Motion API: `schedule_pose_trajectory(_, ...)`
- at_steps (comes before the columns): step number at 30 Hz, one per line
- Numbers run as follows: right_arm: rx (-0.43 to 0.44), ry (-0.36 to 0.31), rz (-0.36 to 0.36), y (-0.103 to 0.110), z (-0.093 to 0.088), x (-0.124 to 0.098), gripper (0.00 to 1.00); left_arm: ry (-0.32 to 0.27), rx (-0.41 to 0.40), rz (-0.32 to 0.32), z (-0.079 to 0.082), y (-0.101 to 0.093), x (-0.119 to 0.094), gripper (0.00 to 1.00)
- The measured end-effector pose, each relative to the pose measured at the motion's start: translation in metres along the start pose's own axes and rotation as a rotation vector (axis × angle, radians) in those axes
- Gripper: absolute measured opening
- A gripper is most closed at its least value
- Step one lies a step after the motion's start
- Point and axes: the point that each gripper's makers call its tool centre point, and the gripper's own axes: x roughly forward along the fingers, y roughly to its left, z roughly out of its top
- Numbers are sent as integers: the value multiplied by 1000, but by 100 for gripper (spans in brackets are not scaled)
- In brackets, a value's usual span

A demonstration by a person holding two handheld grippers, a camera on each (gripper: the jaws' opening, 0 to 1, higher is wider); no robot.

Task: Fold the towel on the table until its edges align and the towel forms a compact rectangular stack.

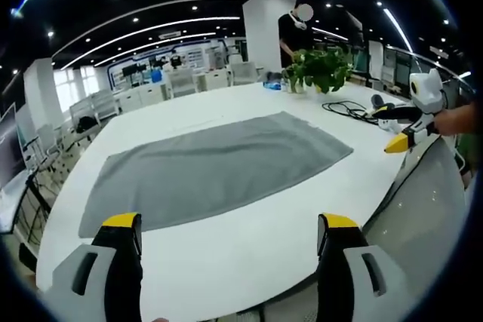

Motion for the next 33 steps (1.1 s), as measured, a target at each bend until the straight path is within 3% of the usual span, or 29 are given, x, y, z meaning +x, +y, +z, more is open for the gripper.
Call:
schedule_pose_trajectory(6,5,-1,-8,-4,0,0,99,-12,18,-30,6,-7,2,99)
schedule_pose_trajectory(10,-45,-19,-23,-10,6,0,99,-16,43,-81,17,-19,5,98)
schedule_pose_trajectory(23,-74,-15,-26,-43,9,-3,98,4,135,-181,39,-48,24,95)
schedule_pose_trajectory(27,-90,-14,-36,-52,13,-8,98,-11,134,-233,52,-65,28,95)
schedule_pose_trajectory(33,-85,-27,-54,-72,21,-10,97,-30,203,-328,72,-98,37,95)
